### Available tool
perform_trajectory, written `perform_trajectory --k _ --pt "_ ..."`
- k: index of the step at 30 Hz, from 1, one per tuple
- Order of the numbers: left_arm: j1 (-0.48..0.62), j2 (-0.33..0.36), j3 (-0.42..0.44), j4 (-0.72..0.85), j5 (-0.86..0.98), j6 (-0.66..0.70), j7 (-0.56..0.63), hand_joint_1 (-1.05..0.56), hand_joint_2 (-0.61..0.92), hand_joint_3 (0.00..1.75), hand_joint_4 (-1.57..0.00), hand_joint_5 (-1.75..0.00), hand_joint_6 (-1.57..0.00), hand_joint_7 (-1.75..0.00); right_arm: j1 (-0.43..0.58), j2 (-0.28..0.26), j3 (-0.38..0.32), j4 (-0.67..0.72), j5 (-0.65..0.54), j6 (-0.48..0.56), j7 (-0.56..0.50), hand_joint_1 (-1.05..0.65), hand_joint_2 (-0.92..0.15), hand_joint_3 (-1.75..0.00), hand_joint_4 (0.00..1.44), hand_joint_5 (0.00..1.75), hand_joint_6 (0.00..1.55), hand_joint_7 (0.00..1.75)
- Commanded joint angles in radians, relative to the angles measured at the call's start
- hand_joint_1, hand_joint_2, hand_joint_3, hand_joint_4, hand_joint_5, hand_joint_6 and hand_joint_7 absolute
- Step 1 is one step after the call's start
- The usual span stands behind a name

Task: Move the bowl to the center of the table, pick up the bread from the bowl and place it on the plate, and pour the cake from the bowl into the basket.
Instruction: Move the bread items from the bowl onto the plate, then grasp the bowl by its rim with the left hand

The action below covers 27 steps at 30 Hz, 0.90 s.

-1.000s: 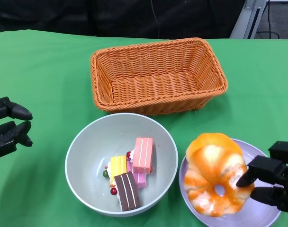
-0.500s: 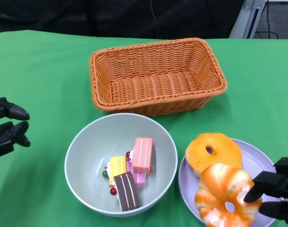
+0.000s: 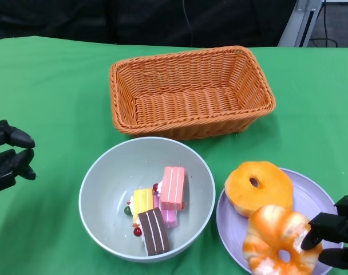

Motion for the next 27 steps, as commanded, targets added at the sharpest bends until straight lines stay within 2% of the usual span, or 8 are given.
perform_trajectory --k 1,12,15,19,21,23,25,27 --pt "-0.021 0.029 0.008 0.004 -0.001 0.001 -0.002 -0.08 0.77 0.62 -0.72 -1.52 -0.78 -1.18 -0.014 -0.024 0.011 0.019 -0.007 0.01 -0.016 -0.1 -0.88 0.0 0.78 1.65 0.82 1.22" --pt "-0.009 0.026 0.004 -0.01 0.007 -0.01 0.006 -0.08 0.79 0.61 -0.7 -1.53 -0.75 -1.21 -0.035 -0.034 0.043 0.036 -0.028 0.089 -0.005 -0.12 -0.87 0.0 0.78 1.62 0.78 1.26" --pt "-0.007 0.028 0.003 -0.01 0.009 -0.01 0.006 -0.09 0.78 0.6 -0.69 -1.53 -0.75 -1.22 -0.033 -0.033 0.051 0.033 -0.028 0.126 0.017 -0.14 -0.88 -0.01 0.78 1.59 0.8 1.2" --pt "-0.003 0.028 0.002 -0.016 0.012 -0.011 0.009 -0.08 0.77 0.61 -0.7 -1.52 -0.75 -1.22 -0.02 -0.034 0.057 -0.001 -0.034 0.186 0.055 -0.16 -0.89 0.0 0.83 1.45 0.91 0.91" --pt "-0.003 0.027 0.002 -0.017 0.014 -0.009 0.011 -0.08 0.76 0.61 -0.7 -1.52 -0.74 -1.22 0.002 -0.032 0.053 -0.046 -0.042 0.241 0.091 -0.18 -0.88 0.0 0.86 1.14 1.04 0.4" --pt "-0.007 0.027 0.005 -0.009 0.01 -0.006 0.007 -0.07 0.76 0.62 -0.71 -1.52 -0.74 -1.22 0.024 -0.025 0.048 -0.09 -0.06 0.293 0.101 -0.22 -0.88 0.0 0.89 0.72 1.01 0.1" --pt "-0.009 0.027 0.006 -0.005 0.009 -0.009 0.002 -0.07 0.76 0.62 -0.72 -1.52 -0.75 -1.22 0.041 -0.015 0.047 -0.131 -0.076 0.345 0.11 -0.24 -0.87 0.0 0.96 0.36 0.94 0.03" --pt "-0.01 0.027 0.005 -0.002 0.01 -0.014 0.0 -0.08 0.75 0.63 -0.72 -1.52 -0.74 -1.22 0.055 -0.009 0.047 -0.172 -0.091 0.389 0.118 -0.27 -0.87 0.0 0.87 0.12 0.8 0.01"
